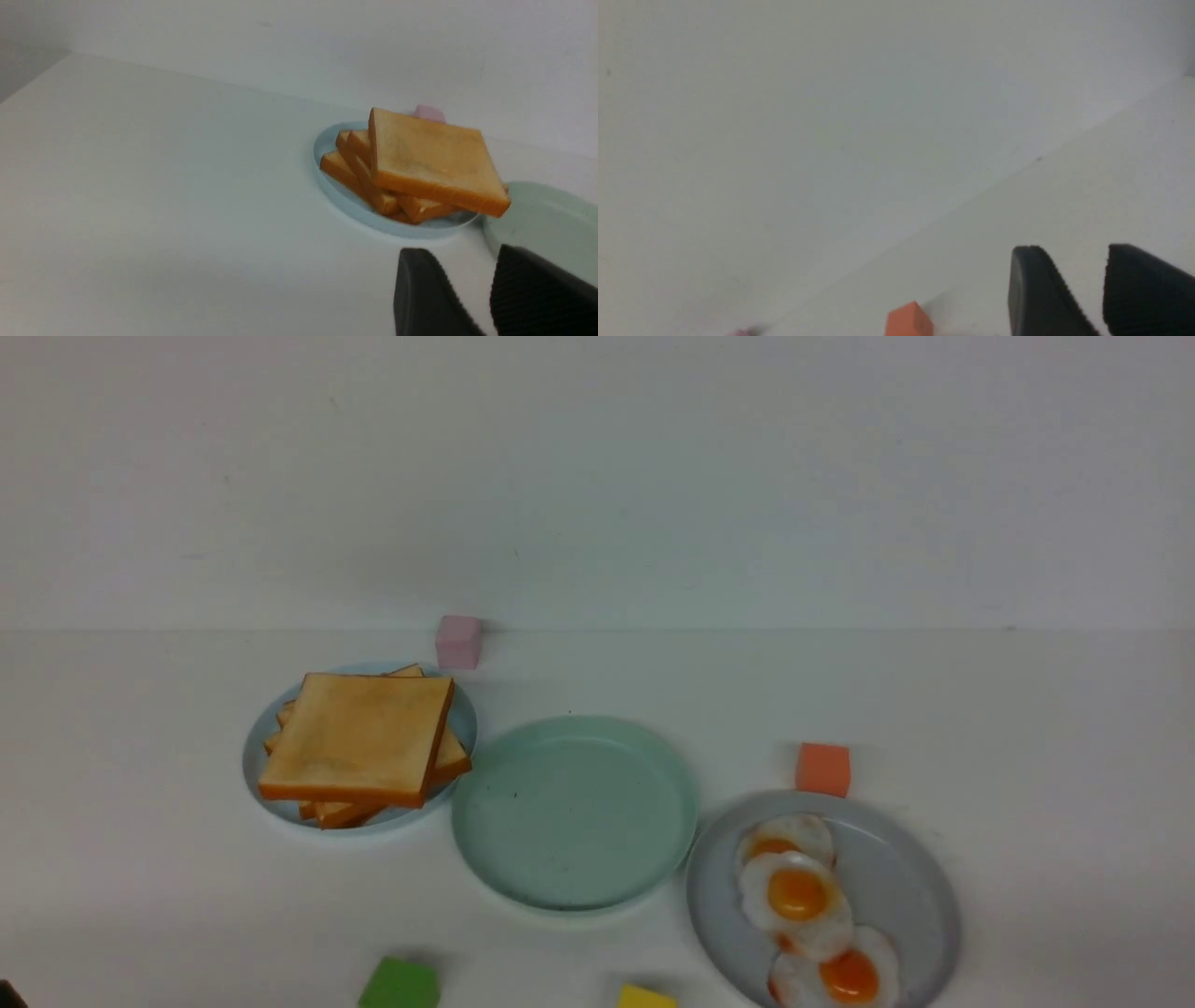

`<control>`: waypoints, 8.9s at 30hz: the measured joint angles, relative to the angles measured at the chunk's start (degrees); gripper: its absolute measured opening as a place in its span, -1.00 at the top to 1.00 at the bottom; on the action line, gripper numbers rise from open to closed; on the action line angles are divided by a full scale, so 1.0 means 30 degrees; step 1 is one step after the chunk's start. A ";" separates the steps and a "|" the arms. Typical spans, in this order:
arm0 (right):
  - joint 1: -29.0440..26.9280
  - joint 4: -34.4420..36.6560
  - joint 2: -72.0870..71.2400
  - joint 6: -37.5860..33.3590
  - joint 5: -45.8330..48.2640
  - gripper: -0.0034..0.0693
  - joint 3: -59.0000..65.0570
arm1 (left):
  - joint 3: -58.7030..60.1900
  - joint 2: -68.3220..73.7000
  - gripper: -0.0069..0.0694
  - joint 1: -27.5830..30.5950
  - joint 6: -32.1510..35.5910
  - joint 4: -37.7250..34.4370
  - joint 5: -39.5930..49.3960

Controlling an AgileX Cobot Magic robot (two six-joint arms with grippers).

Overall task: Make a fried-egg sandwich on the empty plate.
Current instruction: Use the left arm to grab a slice of bread, then use the left arm to put a slice of bread into the empty plate in the middle, then use the right arm to grab a fried egg, then use the right arm to place the fried egg on the slice of bread in the middle

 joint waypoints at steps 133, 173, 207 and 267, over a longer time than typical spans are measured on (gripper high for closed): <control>0.4370 0.5343 1.3513 -1.3552 2.0261 0.23 -1.4177 | -2.2647 3.6730 0.52 -0.2901 1.2784 -1.9919 0.8740; 0.4370 0.4985 3.1533 -1.2719 1.6009 0.03 -2.0312 | -1.8239 2.0135 0.85 -0.2883 1.8098 -1.6294 1.7758; 0.3226 0.8085 3.7088 -1.7534 1.6466 0.03 -2.2657 | -1.7908 2.0003 0.85 -0.2883 1.7807 -1.6351 1.8460; 1.0821 -0.0003 4.2478 -0.7024 1.6779 0.16 -3.6351 | -1.7908 2.0003 0.68 -0.2883 1.6283 -1.6351 1.7951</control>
